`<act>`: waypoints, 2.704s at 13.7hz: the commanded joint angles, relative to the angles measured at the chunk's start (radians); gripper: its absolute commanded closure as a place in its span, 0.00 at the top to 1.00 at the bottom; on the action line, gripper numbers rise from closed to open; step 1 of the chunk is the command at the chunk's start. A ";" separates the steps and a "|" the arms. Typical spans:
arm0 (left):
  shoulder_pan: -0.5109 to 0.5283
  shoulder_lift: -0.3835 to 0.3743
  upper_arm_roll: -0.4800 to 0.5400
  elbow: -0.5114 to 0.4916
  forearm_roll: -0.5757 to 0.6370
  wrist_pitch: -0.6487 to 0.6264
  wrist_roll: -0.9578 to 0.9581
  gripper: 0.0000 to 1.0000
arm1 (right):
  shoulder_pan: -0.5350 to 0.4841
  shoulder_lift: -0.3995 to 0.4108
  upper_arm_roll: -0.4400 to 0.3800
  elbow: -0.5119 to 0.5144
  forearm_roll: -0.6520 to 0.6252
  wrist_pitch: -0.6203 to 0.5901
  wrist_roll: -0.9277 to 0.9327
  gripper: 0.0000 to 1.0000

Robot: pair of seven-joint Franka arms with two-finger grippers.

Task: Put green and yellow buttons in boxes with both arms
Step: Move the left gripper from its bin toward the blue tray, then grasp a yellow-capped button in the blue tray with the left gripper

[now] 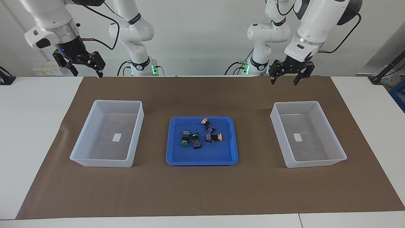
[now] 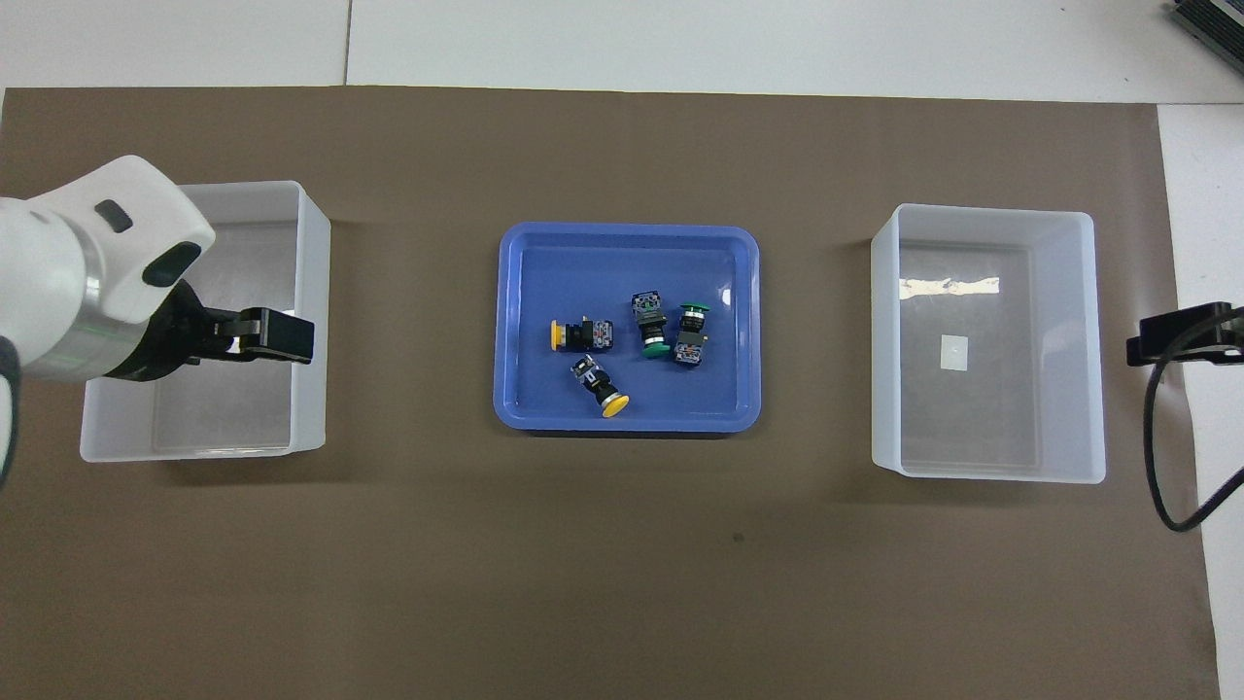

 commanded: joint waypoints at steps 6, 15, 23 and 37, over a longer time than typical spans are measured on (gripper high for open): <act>-0.135 0.199 0.006 -0.102 -0.016 0.351 -0.317 1.00 | -0.014 -0.013 0.006 -0.009 0.021 -0.010 -0.002 1.00; -0.330 0.417 0.010 -0.102 -0.021 0.628 -0.797 1.00 | -0.014 -0.015 0.006 -0.017 0.021 -0.002 0.007 1.00; -0.402 0.451 0.009 -0.188 -0.021 0.747 -0.895 0.91 | -0.009 -0.021 0.007 -0.026 0.021 0.007 0.010 1.00; -0.355 0.478 0.009 -0.086 -0.008 0.691 -0.885 0.00 | -0.008 -0.022 0.009 -0.041 0.021 0.021 0.013 1.00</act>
